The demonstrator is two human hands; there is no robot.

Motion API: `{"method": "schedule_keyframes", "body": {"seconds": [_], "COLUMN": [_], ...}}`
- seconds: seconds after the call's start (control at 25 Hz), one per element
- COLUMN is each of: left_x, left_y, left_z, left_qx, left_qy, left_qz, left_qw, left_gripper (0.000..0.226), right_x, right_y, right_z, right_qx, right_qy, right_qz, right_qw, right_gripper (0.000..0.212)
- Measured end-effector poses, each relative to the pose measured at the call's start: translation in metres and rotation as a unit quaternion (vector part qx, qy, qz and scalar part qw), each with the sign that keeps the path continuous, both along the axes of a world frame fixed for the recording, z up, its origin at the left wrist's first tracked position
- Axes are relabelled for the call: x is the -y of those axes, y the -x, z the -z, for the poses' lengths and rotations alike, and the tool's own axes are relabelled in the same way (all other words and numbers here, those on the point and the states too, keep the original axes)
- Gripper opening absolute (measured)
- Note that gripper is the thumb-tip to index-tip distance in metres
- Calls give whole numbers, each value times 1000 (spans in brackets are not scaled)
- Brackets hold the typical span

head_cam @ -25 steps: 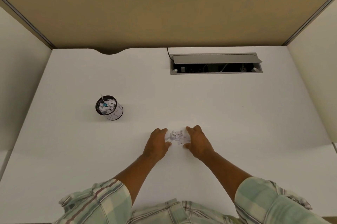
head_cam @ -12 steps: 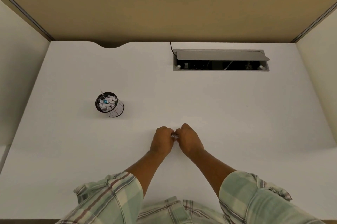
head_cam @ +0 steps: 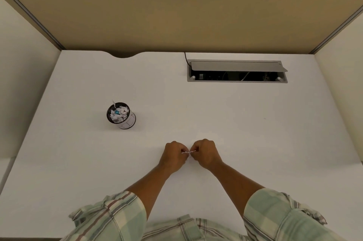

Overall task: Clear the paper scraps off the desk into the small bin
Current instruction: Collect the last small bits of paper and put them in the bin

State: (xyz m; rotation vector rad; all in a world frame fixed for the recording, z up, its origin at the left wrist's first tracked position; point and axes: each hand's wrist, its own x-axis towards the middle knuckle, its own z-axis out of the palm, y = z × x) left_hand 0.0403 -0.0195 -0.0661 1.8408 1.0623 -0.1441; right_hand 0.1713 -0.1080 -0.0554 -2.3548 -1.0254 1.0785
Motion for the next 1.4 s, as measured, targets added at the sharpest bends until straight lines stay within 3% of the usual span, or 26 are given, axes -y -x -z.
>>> {"method": "schedule_keyframes", "body": {"seconds": [0.2, 0.6, 0.92, 1.2, 1.4], "left_x": [-22, -131, -220, -241, -239], "left_y": [19, 89, 123, 125, 130], "left_z": [-26, -90, -99, -76, -72], "left_qx": [34, 100, 75, 8, -2], "left_qy": [11, -33, -128, -139, -172], "left_qz": [-29, -155, -178, -108, -105], "left_qw": [999, 982, 973, 984, 980], "left_gripper": [7, 6, 7, 19, 21], "right_x": [-15, -140, -249, -273, -264], "right_y": [7, 69, 108, 115, 113], "right_z": [-24, -82, -95, -78, -81], "right_qx": [-98, -163, -47, 49, 63], "right_qy": [-49, -155, -152, -69, -110], "right_qz": [75, 89, -3, -107, -77], "right_qw": [991, 970, 987, 991, 989], "right_gripper": [5, 7, 5, 14, 12]}}
